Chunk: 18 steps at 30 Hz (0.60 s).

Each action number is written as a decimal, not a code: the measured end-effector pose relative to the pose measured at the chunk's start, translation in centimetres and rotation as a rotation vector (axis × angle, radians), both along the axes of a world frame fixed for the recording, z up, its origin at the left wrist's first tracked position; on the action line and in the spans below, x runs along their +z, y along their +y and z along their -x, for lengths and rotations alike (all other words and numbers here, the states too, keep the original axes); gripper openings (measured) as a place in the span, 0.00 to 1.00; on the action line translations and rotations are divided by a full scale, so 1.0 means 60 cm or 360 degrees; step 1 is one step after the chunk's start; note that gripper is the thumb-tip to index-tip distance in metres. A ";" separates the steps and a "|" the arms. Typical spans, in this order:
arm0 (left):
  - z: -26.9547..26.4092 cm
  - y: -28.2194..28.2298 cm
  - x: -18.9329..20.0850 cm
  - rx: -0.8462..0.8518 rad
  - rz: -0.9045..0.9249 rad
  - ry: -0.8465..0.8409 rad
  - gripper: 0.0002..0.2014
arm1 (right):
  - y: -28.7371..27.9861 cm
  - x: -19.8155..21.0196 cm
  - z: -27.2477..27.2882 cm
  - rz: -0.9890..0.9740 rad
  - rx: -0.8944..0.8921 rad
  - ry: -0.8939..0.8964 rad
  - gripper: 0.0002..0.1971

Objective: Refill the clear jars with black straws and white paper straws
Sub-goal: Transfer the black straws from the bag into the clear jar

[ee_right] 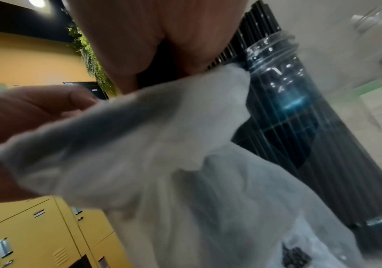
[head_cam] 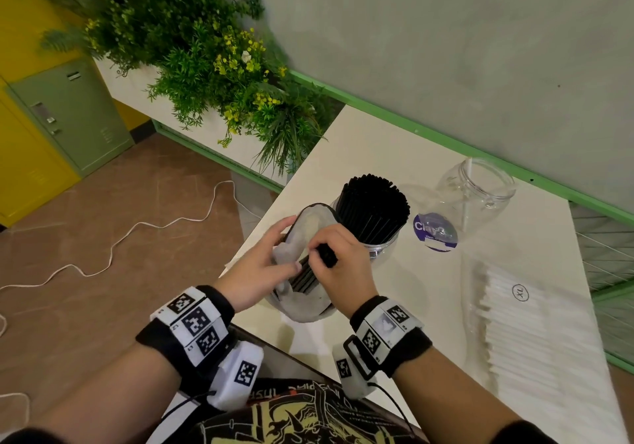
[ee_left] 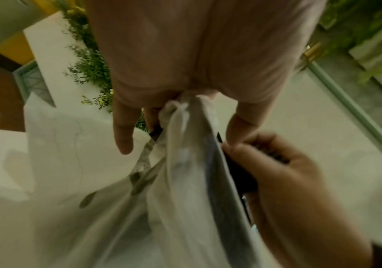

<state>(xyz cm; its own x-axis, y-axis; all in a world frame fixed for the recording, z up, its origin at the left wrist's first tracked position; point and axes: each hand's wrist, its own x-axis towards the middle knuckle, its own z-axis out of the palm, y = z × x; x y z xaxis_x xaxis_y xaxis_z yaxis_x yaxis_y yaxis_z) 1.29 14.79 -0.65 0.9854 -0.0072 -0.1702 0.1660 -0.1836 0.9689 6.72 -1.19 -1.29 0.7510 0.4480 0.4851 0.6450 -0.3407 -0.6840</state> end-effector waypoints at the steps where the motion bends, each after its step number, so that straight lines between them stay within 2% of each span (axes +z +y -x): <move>1: 0.000 -0.003 -0.011 -0.0052 -0.0033 -0.0009 0.37 | 0.005 0.004 0.000 0.0007 0.0015 -0.0009 0.07; 4: -0.005 0.004 -0.066 -0.0198 -0.0362 -0.0011 0.49 | 0.008 0.020 -0.006 0.0017 0.0006 -0.0014 0.07; 7: -0.005 0.010 -0.124 -0.0370 -0.0835 0.0122 0.55 | -0.011 0.043 -0.018 0.0020 -0.0040 0.0011 0.07; 9: -0.001 0.006 -0.155 -0.0522 -0.1219 0.0339 0.54 | -0.029 0.056 -0.028 0.0026 -0.0053 -0.0003 0.07; 11: 0.003 -0.001 -0.178 -0.0676 -0.1460 0.0517 0.51 | -0.045 0.062 -0.035 0.0065 -0.0063 -0.0007 0.08; 18: -0.024 -0.042 -0.217 -0.0769 -0.1732 0.0460 0.43 | -0.097 0.059 -0.032 0.0208 -0.0152 -0.0036 0.08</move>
<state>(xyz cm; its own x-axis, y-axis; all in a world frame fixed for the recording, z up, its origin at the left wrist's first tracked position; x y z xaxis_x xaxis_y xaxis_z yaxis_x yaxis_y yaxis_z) 2.75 12.24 -13.67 0.8457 -0.0789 -0.5278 0.0402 -0.9768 0.2105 8.66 -6.98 2.24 0.7828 0.4354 0.4447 0.6202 -0.4863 -0.6155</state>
